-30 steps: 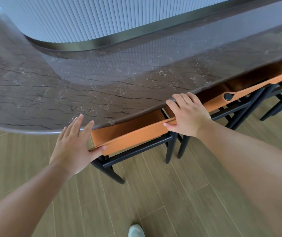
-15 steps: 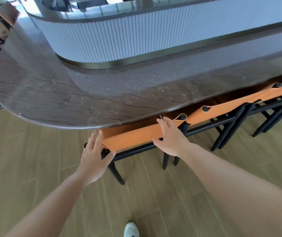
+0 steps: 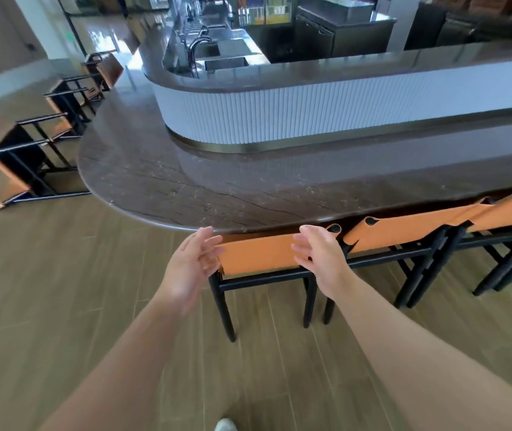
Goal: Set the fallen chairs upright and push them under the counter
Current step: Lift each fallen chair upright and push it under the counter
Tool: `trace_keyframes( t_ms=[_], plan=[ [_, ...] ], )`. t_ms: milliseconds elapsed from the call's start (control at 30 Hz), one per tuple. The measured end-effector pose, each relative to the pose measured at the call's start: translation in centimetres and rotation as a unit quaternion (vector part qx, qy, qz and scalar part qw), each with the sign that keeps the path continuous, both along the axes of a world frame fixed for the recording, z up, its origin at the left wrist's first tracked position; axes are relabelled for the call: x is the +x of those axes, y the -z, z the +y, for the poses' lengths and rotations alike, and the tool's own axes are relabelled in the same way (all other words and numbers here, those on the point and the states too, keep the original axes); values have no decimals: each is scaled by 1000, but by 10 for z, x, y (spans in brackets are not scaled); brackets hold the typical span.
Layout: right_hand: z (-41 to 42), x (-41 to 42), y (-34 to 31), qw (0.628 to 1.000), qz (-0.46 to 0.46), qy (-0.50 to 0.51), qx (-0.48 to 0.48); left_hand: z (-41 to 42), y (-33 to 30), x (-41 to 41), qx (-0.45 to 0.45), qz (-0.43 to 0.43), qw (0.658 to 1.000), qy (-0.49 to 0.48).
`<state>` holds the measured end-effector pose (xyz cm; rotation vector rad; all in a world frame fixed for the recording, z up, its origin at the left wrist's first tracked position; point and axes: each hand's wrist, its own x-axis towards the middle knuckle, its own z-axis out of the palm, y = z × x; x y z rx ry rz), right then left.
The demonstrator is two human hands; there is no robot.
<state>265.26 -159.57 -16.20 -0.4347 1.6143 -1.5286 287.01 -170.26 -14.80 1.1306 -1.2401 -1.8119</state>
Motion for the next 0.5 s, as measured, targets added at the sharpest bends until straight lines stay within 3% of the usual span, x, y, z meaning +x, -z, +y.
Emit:
trace_keyframes(
  t_ms=[233, 500],
  plan=[
    [-1, 57, -41, 993, -89, -24, -77, 11, -29, 38, 21, 55, 997, -47],
    [-36, 145, -75, 984, -109, -85, -116, -12, -58, 103, 8, 86, 993, -74]
  ],
)
